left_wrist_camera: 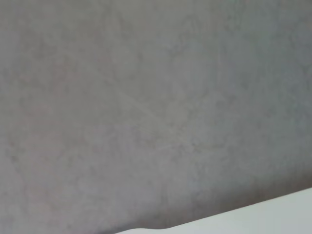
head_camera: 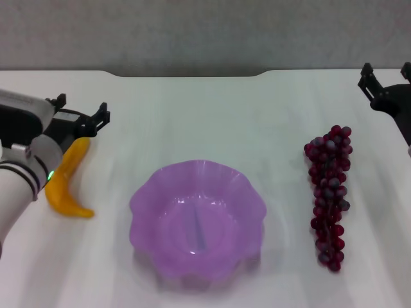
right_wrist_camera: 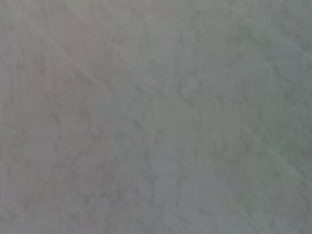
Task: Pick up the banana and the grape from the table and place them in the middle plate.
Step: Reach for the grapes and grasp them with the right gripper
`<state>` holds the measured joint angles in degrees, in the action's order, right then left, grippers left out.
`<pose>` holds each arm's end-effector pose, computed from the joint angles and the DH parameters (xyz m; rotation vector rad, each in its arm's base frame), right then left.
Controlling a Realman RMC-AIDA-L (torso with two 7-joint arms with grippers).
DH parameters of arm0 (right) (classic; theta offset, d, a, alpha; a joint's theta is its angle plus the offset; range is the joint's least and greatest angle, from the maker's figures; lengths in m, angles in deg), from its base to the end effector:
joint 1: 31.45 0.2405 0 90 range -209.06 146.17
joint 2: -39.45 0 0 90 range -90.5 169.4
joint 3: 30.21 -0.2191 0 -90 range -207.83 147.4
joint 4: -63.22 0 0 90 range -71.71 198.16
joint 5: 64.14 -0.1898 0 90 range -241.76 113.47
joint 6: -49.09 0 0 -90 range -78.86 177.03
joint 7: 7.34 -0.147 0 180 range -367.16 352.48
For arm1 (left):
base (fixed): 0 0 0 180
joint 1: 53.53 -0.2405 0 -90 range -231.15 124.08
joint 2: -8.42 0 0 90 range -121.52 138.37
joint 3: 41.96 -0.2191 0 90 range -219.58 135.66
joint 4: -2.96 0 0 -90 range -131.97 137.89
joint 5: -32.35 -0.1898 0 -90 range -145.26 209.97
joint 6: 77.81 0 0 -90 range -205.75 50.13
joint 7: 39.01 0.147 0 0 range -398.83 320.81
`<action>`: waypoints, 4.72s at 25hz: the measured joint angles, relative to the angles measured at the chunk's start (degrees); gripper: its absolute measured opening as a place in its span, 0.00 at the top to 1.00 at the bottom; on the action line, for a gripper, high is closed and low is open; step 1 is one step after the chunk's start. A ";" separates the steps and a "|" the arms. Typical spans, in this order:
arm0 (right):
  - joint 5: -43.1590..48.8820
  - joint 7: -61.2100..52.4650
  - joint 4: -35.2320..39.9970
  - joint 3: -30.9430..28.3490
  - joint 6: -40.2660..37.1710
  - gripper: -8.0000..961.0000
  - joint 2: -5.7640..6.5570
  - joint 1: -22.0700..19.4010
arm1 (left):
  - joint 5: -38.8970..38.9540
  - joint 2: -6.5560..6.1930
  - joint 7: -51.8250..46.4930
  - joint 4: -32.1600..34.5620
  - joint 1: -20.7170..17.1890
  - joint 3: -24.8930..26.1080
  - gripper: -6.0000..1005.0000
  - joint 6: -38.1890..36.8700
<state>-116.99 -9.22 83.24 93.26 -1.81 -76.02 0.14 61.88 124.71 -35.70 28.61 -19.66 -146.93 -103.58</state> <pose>0.2528 0.3725 0.0304 -1.5502 0.5974 0.6820 -0.2480 0.3968 0.0089 -1.7586 -0.6093 -0.3708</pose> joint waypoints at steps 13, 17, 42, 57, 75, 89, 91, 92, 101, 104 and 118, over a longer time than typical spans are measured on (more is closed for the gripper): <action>-0.08 -0.01 0.58 0.15 -0.53 0.15 -0.24 -0.65 | 0.51 0.11 -0.50 1.49 -0.66 0.94 0.11 -3.55; -0.03 -0.01 0.49 0.45 -0.48 0.15 -0.29 -1.19 | 0.58 0.08 -0.24 4.36 -0.70 1.86 0.11 -0.03; -0.15 3.54 14.60 -6.77 32.03 0.15 0.26 -0.24 | -0.71 -0.09 2.83 11.23 -4.09 6.71 0.11 9.38; 4.34 21.53 29.09 -30.01 57.43 0.16 0.12 -6.72 | -0.80 -0.07 4.17 11.26 -4.42 7.08 0.11 9.77; 4.35 20.01 28.21 -27.01 62.60 0.18 -0.13 -7.68 | -0.79 -0.04 4.16 11.27 -4.12 6.73 0.11 9.47; 3.99 17.33 21.90 -17.00 57.83 0.19 -0.18 -4.07 | -0.79 0.04 4.16 11.26 -3.92 6.71 0.11 9.41; 3.82 16.12 21.86 -16.99 57.70 0.19 -0.17 -4.28 | -0.79 0.01 4.16 11.27 -4.01 6.71 0.11 9.42; 3.76 15.49 21.85 -17.02 57.73 0.20 -0.14 -4.46 | -0.79 0.00 4.16 11.27 -4.10 6.71 0.11 9.42; 4.13 13.95 27.30 -18.11 58.34 0.21 -0.02 -9.12 | -0.79 -0.08 4.16 11.27 -4.89 7.04 0.11 9.83; 4.12 13.67 28.15 -19.15 57.15 0.21 -0.12 -10.55 | -0.79 -0.10 4.16 11.27 -4.90 7.01 0.11 9.83; 3.89 11.52 18.26 -17.18 53.93 0.21 -0.30 -4.97 | -0.79 0.03 4.16 11.27 -4.11 6.71 0.11 9.52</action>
<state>-113.11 2.30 101.50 76.08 52.12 -76.32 -4.82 61.09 124.74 -31.54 39.88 -23.78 -140.22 -94.06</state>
